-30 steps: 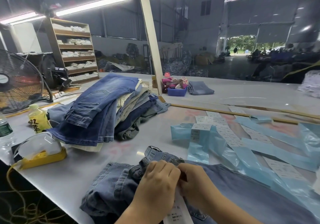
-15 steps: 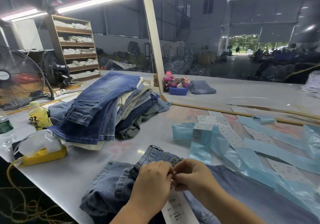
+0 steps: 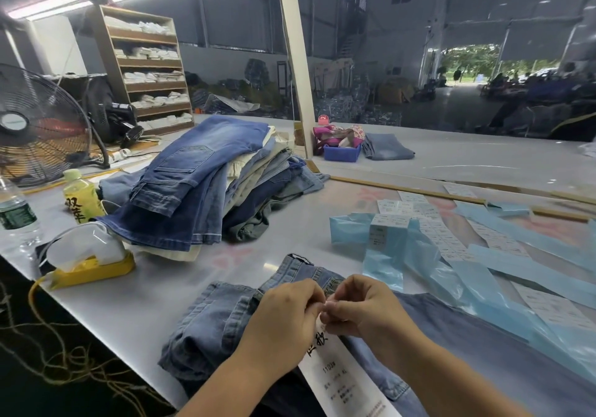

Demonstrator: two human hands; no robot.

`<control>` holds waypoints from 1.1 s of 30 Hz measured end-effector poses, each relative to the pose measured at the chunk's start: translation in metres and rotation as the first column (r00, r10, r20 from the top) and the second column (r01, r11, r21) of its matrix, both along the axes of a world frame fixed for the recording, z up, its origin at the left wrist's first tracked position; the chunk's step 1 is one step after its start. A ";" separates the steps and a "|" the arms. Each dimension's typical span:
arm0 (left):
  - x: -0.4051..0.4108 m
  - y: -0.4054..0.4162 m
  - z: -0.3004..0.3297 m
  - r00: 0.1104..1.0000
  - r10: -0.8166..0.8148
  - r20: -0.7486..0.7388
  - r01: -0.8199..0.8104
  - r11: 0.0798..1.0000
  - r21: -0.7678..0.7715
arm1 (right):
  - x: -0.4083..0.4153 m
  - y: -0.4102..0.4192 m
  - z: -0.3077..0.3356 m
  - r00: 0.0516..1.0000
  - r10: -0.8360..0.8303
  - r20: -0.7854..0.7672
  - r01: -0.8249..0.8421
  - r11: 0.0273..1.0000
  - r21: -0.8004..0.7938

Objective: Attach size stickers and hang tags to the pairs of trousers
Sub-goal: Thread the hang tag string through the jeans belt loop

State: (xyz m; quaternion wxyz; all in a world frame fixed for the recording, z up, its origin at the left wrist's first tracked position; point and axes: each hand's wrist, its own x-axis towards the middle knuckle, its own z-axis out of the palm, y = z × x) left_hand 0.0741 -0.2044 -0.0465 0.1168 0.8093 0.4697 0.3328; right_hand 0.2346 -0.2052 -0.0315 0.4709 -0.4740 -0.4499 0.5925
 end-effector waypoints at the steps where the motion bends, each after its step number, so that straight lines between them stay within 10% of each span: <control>1: -0.001 0.001 0.001 1.000 0.001 0.011 -0.001 1.000 -0.007 | 0.000 0.000 0.000 1.000 -0.001 -0.018 0.001 1.000 -0.005; 33: -0.010 0.000 0.004 0.987 0.047 0.154 -0.009 0.972 -0.236 | -0.003 0.000 -0.009 0.994 0.005 0.112 -0.027 0.981 0.190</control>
